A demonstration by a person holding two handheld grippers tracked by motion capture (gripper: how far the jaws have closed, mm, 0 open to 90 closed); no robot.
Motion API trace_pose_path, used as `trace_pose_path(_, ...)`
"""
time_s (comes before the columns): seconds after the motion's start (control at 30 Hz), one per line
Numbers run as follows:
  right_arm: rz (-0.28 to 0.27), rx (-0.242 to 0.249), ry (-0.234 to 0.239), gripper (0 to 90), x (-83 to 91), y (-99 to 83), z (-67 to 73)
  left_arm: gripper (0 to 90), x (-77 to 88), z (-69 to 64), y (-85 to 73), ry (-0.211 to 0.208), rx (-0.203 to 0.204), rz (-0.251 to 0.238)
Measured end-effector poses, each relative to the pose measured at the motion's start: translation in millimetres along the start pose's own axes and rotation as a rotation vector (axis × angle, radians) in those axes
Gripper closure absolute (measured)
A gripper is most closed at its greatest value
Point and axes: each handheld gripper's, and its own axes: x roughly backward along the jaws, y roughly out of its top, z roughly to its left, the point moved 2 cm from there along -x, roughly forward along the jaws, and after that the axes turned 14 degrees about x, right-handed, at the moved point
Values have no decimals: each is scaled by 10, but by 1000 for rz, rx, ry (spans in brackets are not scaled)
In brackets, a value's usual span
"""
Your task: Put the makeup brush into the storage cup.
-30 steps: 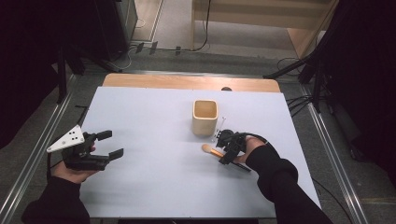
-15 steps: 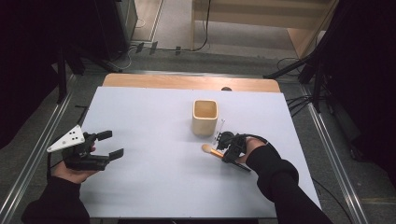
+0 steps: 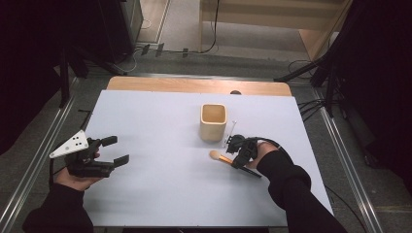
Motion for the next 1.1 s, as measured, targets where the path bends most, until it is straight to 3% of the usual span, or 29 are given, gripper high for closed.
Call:
trace_pose_path(0.13, -8, -8, 5, 795, 30, -23, -2, 147, -3, 1, -1, 0, 2, 3)
trace_pose_path(0.37, -67, -15, -10, 795, 130, -81, -3, 147, -11, -3, -3, -2, 8, 8)
trace_pose_path(0.67, -197, -37, -18, 795, 302, -149, 29, 146, -16, -7, -1, -3, 9, 8)
trace_pose_path(1.07, -459, -69, -10, 795, 563, -222, 65, 146, -23, -17, 6, -8, 12, 10)
trace_pose_path(1.1, -502, -67, -19, 795, 597, -236, 78, 146, -23, -19, 8, -8, 10, 12)
